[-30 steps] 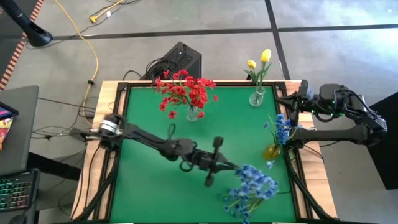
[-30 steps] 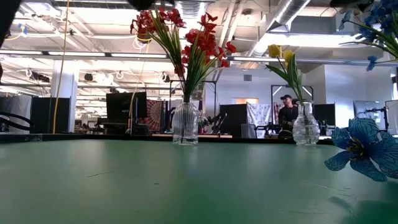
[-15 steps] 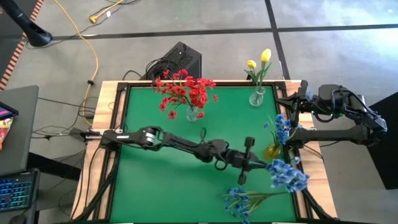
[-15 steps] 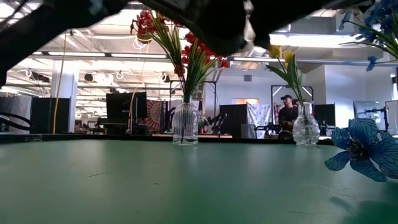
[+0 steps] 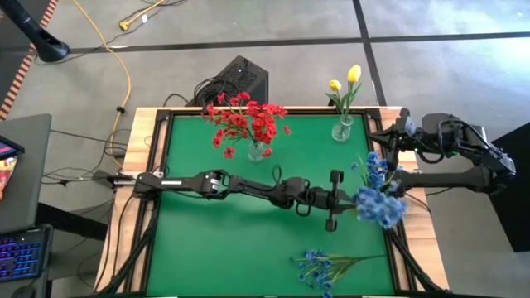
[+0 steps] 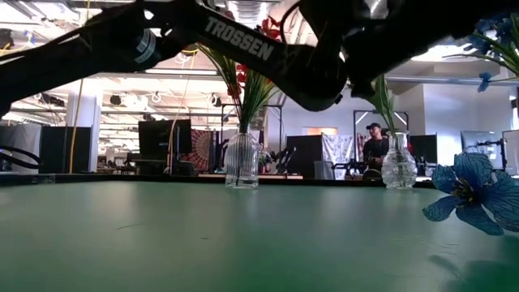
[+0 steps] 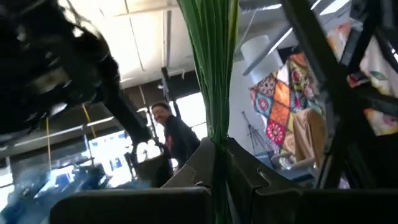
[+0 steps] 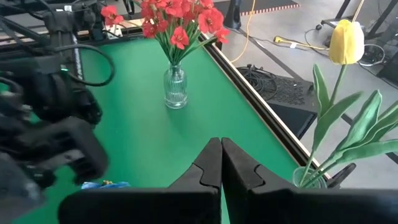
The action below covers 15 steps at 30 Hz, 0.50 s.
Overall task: Sort flowers into vase by color
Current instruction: Put the top blue flowers into the yellow transparent vase
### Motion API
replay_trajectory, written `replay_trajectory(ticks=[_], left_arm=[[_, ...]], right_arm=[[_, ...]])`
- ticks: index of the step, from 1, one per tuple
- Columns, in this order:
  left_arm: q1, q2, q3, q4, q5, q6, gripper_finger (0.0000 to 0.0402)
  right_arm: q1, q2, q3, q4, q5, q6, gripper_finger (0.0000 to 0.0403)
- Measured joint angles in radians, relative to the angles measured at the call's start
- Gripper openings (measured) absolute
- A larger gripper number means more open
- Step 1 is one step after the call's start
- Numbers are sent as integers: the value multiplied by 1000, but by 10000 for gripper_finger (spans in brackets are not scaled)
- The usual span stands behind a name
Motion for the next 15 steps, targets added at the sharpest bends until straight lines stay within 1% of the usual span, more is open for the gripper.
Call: replay_trajectory(ticks=[4, 6, 7, 9, 11, 13, 15], left_arm=[[17, 0, -2, -9, 65, -36, 2], [15, 0, -2, 4, 98, -37, 2], [15, 0, -2, 20, 108, -33, 2], [13, 0, -2, 66, 110, -31, 2], [13, 0, -2, 109, 110, -35, 2], [14, -1, -2, 138, 106, -37, 2], [14, -1, -2, 182, 99, -46, 2]], right_arm=[[0, -1, 0, -11, -1, 3, 26], [0, -4, 11, -68, 5, -5, 23], [0, -5, 25, -100, 28, -8, 23], [-1, -6, 63, -143, 112, -8, 23], [-1, -8, 106, -169, 152, -8, 23], [-1, -9, 145, -165, 145, -5, 23], [-1, -9, 173, -168, 73, 6, 23]])
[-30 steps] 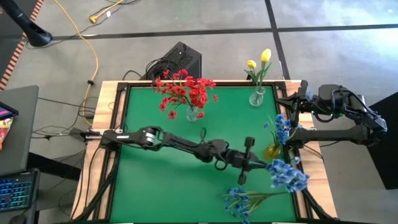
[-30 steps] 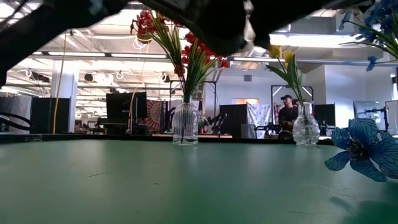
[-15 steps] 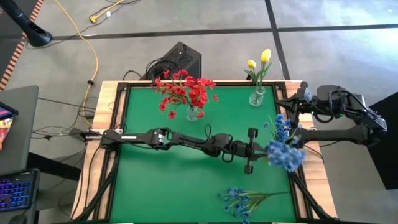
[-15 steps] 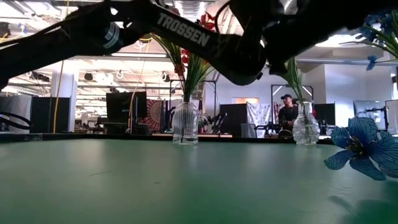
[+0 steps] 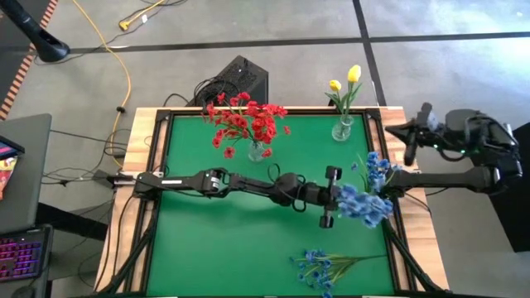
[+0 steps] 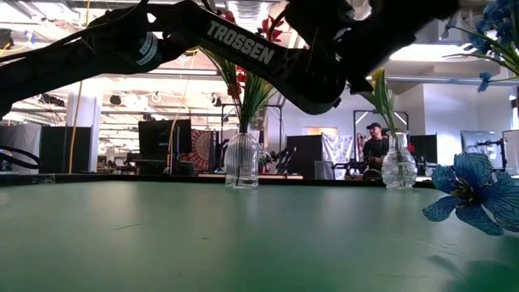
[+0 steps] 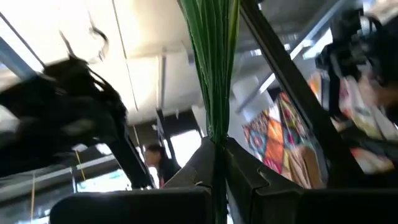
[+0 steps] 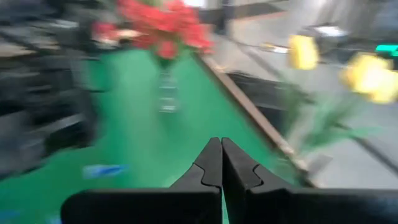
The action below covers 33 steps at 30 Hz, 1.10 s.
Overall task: Sort flowers into vase by color
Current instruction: Put the top blue flowers into the yellow transparent vase
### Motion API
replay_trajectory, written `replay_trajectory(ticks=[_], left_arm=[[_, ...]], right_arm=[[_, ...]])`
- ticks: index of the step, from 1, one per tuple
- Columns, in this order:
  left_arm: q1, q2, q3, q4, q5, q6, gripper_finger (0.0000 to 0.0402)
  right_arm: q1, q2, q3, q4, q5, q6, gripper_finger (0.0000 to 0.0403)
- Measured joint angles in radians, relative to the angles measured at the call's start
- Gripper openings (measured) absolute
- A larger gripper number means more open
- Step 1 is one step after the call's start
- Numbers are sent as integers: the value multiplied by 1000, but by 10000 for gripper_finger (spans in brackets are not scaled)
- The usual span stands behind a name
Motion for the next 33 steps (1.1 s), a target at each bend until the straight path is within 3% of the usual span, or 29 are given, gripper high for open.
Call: replay_trajectory(ticks=[7, 17, 24, 27, 31, 33], left_arm=[[14, -12, 5, 101, -31, -133, 2], [30, -21, 4, 94, -100, -168, 2], [50, -25, 4, 85, -115, -243, 2], [54, -59, 3, -48, -103, -260, 2], [43, -141, 4, -351, -80, -161, 2], [41, -170, 4, -426, -78, -116, 2]], right_arm=[[0, 1, 0, 26, -312, 10, 32], [1, 13, -92, 188, -490, -11, 33], [2, 13, -99, 220, -551, -37, 35], [2, 9, -99, 240, -582, -41, 35], [2, 9, -99, 247, -662, -62, 35], [2, 9, -99, 244, -701, -72, 36]])
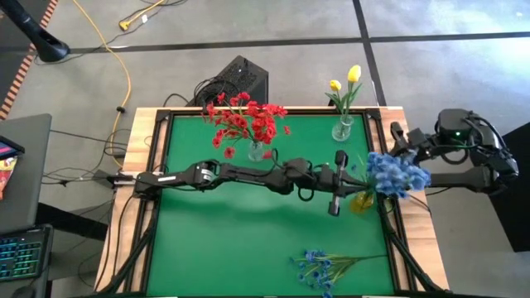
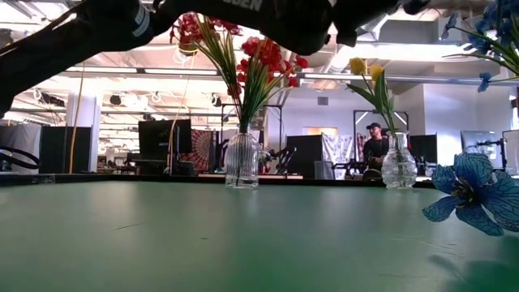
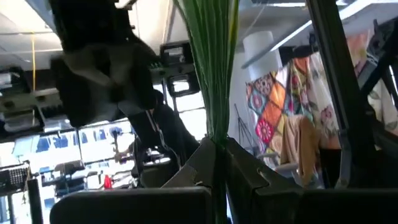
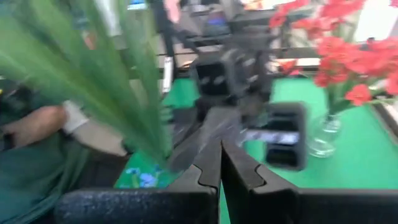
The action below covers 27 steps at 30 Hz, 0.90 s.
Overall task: Sort flowers into vase by color
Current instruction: Put the top blue flowers into the yellow transparent vase
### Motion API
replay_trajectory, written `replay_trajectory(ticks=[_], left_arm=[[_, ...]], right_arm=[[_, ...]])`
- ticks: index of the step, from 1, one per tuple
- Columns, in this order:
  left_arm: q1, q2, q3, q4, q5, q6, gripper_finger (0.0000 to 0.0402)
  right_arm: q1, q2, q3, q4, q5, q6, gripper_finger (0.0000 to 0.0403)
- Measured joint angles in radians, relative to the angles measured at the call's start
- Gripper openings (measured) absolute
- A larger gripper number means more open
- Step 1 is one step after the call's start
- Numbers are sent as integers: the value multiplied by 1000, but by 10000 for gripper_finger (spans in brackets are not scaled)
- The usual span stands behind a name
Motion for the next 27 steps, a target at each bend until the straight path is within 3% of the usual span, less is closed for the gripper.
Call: replay_trajectory(ticks=[3, 10, 17, 22, 27], left_arm=[[7, -14, 0, 6, 26, -11, 2], [17, -31, 0, 7, 34, -36, 2], [24, -31, 0, 2, -10, -15, 2], [23, -31, 0, 2, -45, 15, 2], [23, -31, 0, -13, -59, 26, 2]], right_arm=[[0, -1, 0, -29, -55, -41, 36], [0, -8, 0, -57, -58, -154, 36], [0, -6, 0, -53, -62, -161, 44], [0, -6, 0, -53, -76, -163, 82], [0, -2, 0, -47, -69, -186, 154]])
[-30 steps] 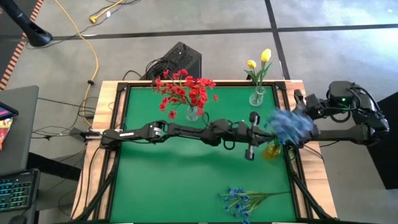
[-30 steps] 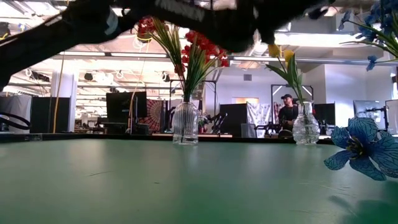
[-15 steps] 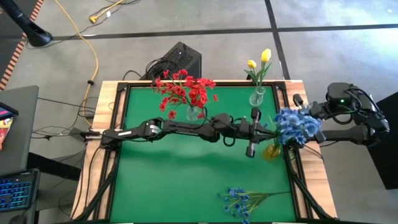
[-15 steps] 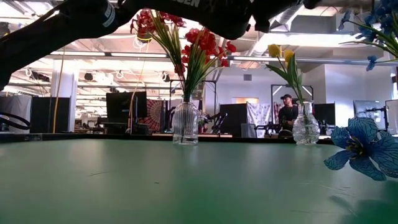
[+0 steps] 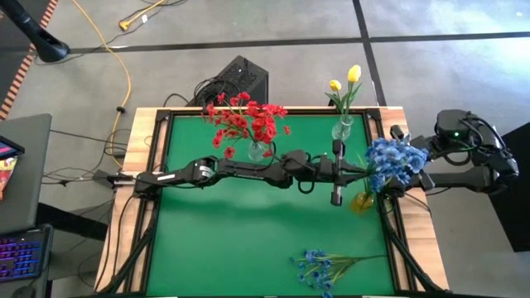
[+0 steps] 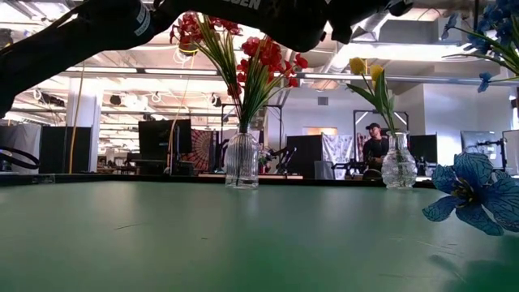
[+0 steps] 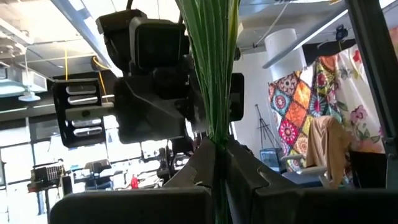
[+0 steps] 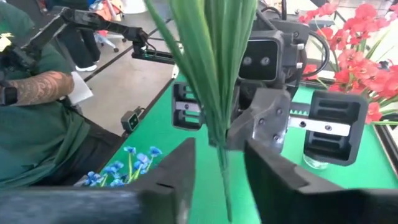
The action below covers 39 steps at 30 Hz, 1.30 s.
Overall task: Sort flowers into vase by color
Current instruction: Put the top blue flowers into the yellow transparent vase
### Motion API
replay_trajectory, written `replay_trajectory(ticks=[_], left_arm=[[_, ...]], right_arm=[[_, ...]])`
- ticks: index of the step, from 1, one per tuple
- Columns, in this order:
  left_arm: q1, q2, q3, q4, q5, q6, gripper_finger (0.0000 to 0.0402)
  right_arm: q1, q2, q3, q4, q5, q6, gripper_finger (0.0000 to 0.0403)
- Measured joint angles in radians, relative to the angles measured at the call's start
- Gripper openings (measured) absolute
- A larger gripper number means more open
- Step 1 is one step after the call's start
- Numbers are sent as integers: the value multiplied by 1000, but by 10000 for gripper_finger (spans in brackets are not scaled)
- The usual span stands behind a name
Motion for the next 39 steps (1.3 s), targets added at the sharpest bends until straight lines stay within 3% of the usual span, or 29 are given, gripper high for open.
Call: replay_trajectory(ticks=[7, 16, 23, 33, 39], left_arm=[[2, 0, 0, -8, -28, 1, 2], [5, 1, 0, -25, -51, 1, 2], [7, 2, 0, -53, -91, 0, 2], [7, 2, 0, -62, -105, 1, 4], [7, 2, 0, -87, -113, 46, 54]], right_arm=[[0, 23, -34, 78, 0, 0, 247], [0, 33, -45, 97, -11, -25, 254], [0, 34, -45, 97, -10, -52, 214], [0, 34, -45, 95, 20, -53, 100], [0, 34, -45, 97, 51, -42, 46]])
